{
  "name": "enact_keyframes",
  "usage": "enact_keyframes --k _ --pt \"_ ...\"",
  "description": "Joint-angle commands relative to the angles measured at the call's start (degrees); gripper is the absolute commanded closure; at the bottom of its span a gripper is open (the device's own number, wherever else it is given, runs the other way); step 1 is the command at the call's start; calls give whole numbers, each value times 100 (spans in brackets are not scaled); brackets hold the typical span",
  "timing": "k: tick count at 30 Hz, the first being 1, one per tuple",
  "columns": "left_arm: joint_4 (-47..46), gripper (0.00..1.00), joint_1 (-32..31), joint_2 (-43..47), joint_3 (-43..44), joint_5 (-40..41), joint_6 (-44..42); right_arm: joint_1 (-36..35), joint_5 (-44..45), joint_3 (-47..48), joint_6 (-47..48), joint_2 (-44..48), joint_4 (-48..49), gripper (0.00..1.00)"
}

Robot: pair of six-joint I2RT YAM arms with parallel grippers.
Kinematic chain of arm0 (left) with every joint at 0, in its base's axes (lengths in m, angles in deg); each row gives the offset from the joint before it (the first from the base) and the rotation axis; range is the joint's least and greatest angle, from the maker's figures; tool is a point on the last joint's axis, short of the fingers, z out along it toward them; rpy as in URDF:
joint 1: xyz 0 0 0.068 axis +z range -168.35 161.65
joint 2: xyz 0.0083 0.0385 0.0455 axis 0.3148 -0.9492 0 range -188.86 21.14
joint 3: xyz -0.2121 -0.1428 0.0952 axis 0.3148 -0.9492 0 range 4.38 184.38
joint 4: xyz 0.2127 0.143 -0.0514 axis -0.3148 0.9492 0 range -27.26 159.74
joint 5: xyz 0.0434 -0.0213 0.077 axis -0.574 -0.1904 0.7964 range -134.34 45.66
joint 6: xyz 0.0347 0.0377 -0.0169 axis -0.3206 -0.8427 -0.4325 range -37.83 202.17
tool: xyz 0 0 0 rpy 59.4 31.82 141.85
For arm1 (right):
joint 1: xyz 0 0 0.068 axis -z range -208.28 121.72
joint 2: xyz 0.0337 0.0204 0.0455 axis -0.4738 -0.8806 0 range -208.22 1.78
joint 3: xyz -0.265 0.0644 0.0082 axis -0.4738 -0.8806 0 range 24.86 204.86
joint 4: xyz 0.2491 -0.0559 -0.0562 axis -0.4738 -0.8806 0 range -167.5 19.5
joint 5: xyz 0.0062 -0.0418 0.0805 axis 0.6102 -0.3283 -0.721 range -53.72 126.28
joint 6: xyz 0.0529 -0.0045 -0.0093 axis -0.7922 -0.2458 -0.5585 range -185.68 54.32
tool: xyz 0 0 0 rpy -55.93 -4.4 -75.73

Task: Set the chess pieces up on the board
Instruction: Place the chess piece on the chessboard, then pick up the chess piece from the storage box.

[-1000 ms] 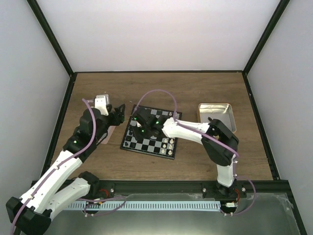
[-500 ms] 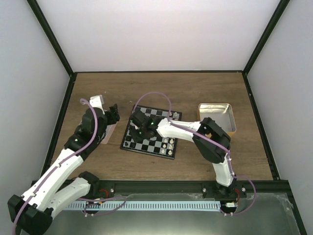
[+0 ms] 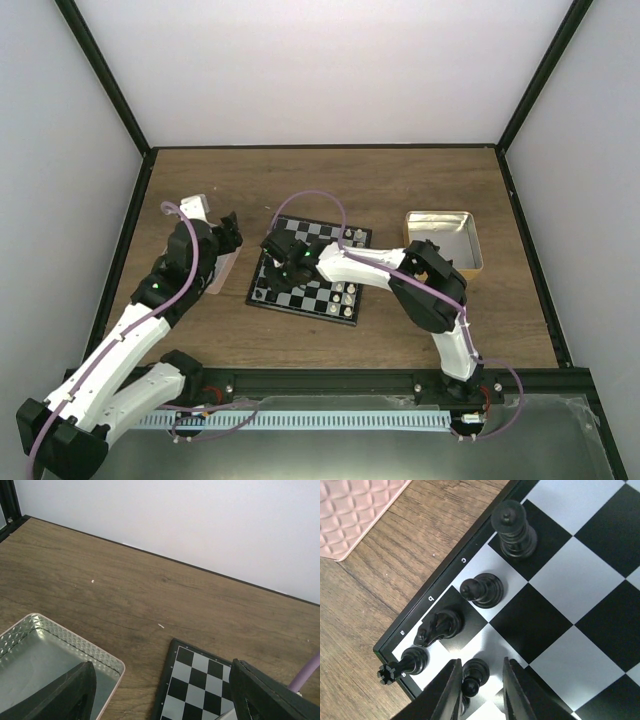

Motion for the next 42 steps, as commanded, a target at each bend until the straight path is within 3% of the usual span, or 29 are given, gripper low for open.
enact_keyframes --k 1,9,30,42 --pt "3 25 42 47 112 12 -3 -45 -6 259 -6 85 95 75" --pt "21 25 51 105 120 35 -18 -36 252 92 -45 452 240 73" --pt "-5 25 76 18 116 -20 -27 -45 -119 290 269 -65 -46 72" --pt "-14 25 94 -13 105 -73 -24 -45 115 189 187 -72 -163 75"
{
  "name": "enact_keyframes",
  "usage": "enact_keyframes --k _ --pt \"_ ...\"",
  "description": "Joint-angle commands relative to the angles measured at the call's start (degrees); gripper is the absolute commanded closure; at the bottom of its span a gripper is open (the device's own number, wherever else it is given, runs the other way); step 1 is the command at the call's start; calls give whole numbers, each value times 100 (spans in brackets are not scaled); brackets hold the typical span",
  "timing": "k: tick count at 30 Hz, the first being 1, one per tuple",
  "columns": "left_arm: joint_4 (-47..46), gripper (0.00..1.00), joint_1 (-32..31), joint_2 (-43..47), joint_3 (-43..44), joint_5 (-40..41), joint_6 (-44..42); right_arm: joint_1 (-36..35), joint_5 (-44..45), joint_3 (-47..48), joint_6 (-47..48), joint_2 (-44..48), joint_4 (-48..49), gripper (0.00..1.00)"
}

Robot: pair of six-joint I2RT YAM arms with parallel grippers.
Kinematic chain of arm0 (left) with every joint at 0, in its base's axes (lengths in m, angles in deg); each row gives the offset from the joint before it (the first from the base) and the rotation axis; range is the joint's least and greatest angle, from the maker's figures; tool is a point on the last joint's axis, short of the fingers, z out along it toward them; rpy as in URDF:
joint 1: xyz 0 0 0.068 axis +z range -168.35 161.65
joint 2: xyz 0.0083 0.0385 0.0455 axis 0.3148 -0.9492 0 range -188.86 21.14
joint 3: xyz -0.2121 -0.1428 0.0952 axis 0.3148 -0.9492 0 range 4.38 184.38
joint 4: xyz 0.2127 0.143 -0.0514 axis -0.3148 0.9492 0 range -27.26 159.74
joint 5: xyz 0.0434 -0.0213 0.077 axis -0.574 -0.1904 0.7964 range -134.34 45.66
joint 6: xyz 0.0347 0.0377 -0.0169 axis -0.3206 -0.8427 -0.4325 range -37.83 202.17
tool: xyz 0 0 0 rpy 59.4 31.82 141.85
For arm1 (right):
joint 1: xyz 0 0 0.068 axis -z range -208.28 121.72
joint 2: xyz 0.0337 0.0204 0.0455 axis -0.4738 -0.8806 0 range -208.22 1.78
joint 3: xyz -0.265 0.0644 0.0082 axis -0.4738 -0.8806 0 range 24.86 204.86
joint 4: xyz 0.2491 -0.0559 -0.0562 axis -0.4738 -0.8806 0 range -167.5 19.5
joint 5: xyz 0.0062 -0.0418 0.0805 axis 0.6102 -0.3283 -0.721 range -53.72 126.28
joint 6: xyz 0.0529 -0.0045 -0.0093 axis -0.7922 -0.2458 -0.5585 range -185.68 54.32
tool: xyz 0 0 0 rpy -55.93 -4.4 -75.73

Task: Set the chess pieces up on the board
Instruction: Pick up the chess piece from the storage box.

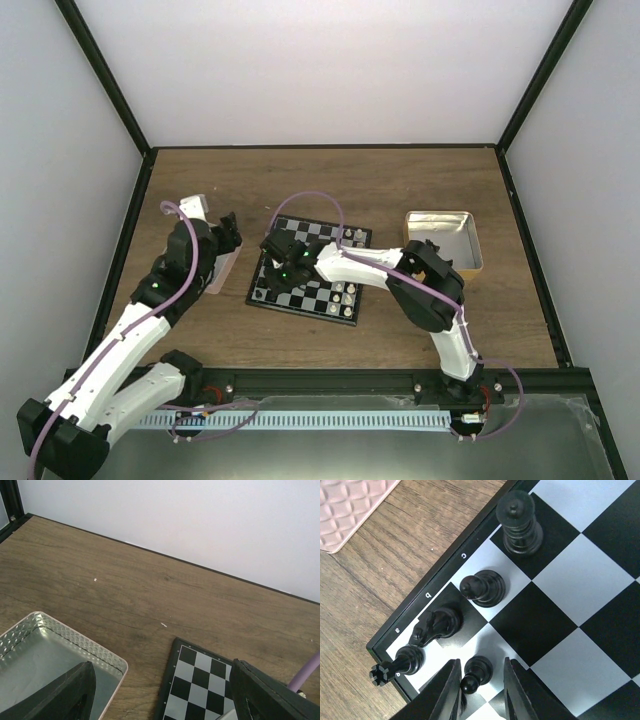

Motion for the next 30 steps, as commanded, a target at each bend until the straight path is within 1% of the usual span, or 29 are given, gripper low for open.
enact_keyframes --k 1,10,13,17,21,25,30 --pt "-47 25 32 -4 111 -47 -20 -41 142 122 2 28 -119 75" --pt "-45 24 55 -5 106 -75 -18 -45 51 119 0 161 -31 74" --pt "-42 25 60 6 111 -65 -18 -40 75 99 -41 327 -2 71" --pt "-39 25 61 19 116 -59 -23 -39 159 -18 -150 655 161 63" --pt "-22 25 68 39 116 -34 -26 61 402 -292 -340 1041 393 61" --pt "-14 24 69 70 120 -24 -28 527 920 -864 -550 1605 473 61" --pt "-67 24 81 64 118 -100 -43 1492 1701 -1826 -662 2789 419 59"
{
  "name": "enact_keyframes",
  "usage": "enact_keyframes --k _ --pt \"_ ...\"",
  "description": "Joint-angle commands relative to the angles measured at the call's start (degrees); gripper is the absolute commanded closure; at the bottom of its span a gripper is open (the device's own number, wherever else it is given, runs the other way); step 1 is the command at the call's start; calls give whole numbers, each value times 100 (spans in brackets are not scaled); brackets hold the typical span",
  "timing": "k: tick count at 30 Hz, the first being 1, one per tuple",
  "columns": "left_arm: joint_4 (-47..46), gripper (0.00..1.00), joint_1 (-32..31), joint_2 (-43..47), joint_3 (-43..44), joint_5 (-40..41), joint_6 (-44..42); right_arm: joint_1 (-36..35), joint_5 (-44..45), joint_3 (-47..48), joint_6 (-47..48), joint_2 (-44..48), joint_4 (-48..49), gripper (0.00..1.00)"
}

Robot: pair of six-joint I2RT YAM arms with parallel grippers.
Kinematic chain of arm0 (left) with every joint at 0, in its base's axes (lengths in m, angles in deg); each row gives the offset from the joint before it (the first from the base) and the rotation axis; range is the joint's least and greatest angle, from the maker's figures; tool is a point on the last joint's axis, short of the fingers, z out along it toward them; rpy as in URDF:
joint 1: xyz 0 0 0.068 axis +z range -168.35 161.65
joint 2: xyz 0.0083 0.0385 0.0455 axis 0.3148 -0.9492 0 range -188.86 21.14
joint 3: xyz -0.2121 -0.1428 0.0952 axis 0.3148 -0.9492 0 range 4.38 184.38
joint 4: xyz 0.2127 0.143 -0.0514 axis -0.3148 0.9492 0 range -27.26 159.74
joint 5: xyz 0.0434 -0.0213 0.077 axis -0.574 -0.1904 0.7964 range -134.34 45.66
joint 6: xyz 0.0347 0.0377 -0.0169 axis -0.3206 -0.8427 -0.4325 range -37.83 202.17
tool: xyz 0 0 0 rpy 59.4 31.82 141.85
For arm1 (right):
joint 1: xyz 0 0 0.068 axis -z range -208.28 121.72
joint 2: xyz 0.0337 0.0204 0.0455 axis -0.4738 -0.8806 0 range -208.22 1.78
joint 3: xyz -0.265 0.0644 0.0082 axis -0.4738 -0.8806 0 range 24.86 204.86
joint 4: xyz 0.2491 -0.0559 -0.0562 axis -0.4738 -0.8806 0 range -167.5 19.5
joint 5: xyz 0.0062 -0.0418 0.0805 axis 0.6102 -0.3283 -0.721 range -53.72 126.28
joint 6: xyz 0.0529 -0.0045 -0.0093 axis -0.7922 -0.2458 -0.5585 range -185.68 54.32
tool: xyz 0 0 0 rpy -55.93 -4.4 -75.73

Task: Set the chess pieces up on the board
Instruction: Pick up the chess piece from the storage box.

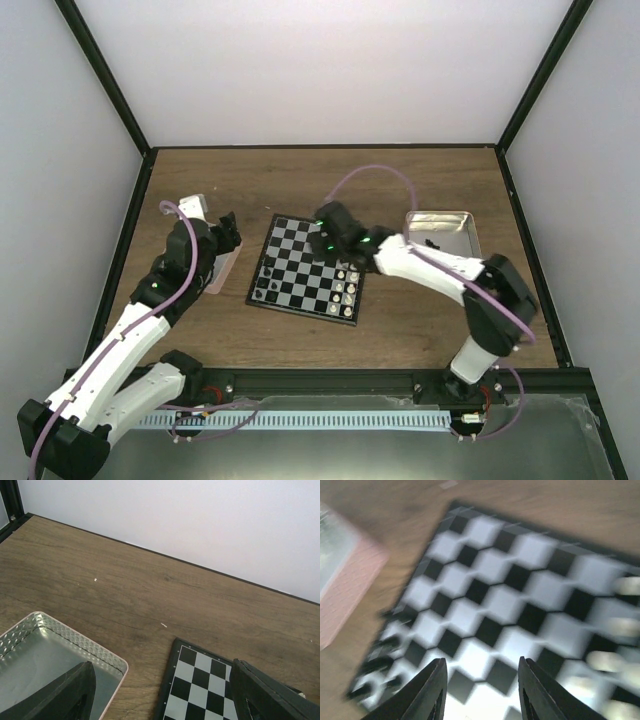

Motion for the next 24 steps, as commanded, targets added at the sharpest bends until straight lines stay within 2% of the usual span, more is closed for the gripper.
enact_keyframes --k 1,7,10,12,15,24 --pt "-90 25 36 46 118 -85 -43 972 947 -746 -212 1038 -62 59" --pt "-217 25 45 15 124 -218 -85 2498 1336 -1692 -88 1880 -127 53" --pt "-240 24 45 -12 140 -242 -101 3261 1053 -1959 139 1847 -17 52" --pt "-233 25 49 -48 157 -262 -113 3613 1018 -2044 217 1713 27 46" --pt "-218 25 45 -77 176 -259 -120 4003 993 -2106 287 1489 129 42" --pt "-187 25 54 -82 171 -242 -154 4586 791 -2142 416 658 421 41"
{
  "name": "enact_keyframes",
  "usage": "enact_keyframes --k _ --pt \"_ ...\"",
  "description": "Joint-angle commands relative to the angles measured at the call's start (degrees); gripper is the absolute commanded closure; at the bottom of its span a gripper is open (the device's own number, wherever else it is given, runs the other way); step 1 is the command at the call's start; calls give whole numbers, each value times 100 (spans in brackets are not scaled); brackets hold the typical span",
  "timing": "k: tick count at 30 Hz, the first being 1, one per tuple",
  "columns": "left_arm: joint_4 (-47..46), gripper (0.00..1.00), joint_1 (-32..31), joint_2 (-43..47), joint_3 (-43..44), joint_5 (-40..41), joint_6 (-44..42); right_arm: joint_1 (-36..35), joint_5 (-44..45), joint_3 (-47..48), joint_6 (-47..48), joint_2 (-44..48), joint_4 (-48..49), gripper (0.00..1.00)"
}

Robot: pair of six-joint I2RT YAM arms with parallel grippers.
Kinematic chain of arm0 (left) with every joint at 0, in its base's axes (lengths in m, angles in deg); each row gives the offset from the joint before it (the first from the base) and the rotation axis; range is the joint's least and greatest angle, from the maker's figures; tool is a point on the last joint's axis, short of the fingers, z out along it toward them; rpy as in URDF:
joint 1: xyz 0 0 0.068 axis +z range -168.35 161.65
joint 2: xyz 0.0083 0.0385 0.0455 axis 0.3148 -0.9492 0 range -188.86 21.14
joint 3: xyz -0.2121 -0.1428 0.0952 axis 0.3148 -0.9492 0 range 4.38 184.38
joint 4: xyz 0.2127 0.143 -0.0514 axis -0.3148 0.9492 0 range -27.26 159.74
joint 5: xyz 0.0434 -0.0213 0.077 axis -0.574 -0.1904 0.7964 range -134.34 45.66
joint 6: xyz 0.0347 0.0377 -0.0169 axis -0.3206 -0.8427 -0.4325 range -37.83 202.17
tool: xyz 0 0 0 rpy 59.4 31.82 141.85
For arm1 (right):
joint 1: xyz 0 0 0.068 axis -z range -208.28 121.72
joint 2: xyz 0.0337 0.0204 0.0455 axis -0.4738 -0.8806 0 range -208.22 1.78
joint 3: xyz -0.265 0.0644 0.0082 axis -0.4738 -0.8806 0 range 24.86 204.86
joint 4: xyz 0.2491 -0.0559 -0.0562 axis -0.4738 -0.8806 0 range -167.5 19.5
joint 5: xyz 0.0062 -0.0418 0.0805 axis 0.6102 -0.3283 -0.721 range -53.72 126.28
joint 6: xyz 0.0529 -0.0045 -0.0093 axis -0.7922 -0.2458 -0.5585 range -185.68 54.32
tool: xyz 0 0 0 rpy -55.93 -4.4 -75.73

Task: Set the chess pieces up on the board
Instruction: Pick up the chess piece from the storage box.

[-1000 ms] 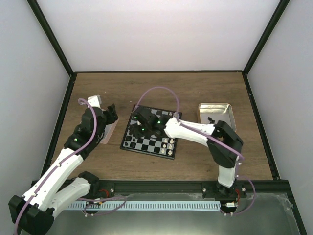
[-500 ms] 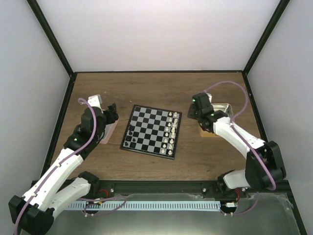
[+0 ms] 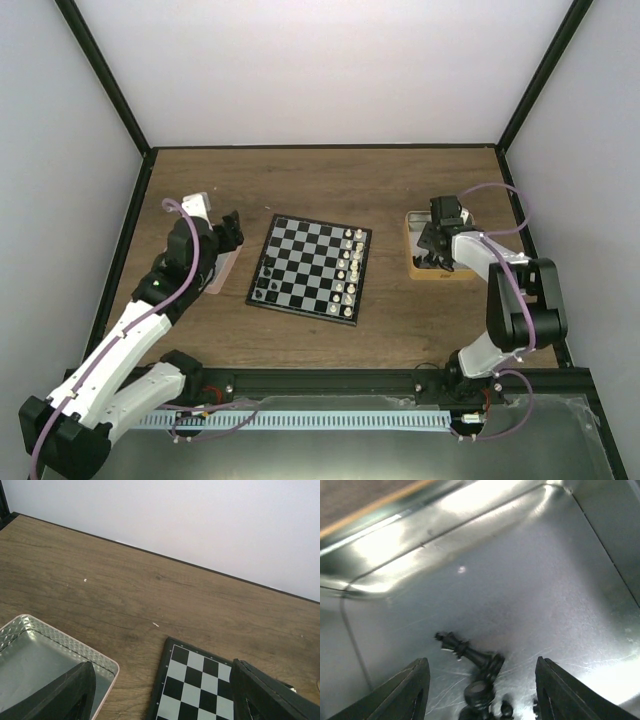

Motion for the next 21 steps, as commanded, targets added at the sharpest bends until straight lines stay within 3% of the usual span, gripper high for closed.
enact_keyframes --k 1,9,21 --pt "-44 24 30 20 143 5 -99 173 -127 -23 108 -299 213 41" --pt "-28 24 40 91 90 28 -87 256 -91 10 80 -660 292 47" --pt "-37 24 73 95 88 24 -73 314 -241 197 179 -971 425 70"
